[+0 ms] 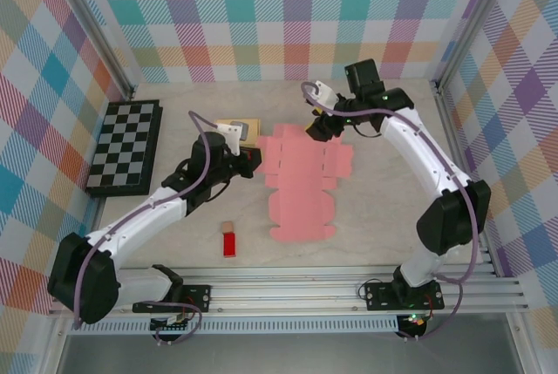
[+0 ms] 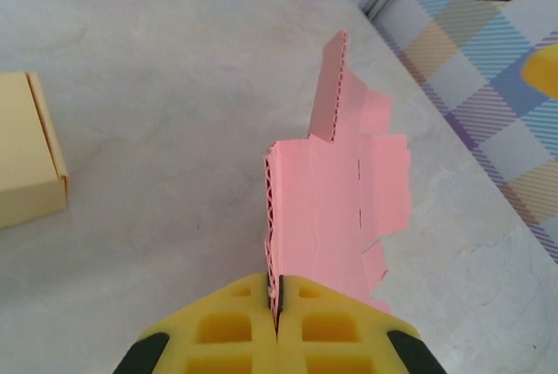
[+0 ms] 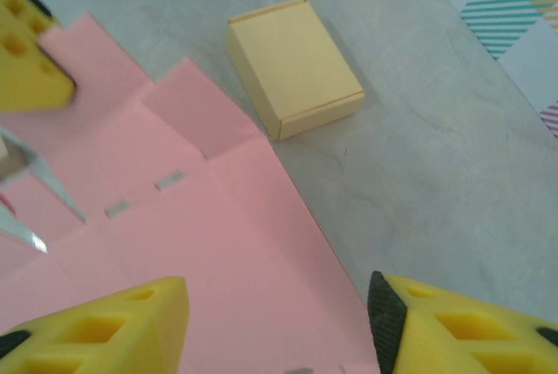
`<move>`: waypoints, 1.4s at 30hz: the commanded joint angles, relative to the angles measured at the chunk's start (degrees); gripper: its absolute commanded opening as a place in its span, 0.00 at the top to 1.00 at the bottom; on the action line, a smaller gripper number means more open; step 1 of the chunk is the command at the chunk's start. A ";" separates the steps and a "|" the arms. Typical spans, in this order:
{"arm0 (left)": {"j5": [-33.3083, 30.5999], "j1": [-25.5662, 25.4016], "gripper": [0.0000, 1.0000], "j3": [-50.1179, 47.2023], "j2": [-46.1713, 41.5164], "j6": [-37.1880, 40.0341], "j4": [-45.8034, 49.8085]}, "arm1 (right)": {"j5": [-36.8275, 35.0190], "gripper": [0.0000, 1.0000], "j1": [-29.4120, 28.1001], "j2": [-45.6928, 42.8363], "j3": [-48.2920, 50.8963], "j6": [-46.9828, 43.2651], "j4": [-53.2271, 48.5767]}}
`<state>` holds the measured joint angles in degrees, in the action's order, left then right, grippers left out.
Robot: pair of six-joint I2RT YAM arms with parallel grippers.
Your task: Fold the paper box
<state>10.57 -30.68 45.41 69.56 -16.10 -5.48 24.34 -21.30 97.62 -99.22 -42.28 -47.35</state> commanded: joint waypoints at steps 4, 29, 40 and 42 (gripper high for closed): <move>-1.78 -0.35 1.00 -8.34 -3.95 4.67 -7.97 | 5.22 0.44 3.20 7.40 -9.27 -21.89 -16.32; -2.10 -4.17 1.00 -9.64 -5.32 7.92 -8.24 | 0.70 0.43 3.12 11.46 1.91 -28.92 -12.15; -5.25 -4.48 1.00 -9.20 -4.70 8.23 -6.66 | 0.86 0.64 3.14 7.35 6.44 -29.62 -12.87; -5.32 -4.48 1.00 -9.20 -4.58 8.20 -6.57 | 0.57 0.64 3.17 6.44 6.67 -29.53 -12.69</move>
<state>6.48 -34.44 36.18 65.39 -9.10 -11.94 24.03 -18.15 107.04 -93.25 -70.98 -59.86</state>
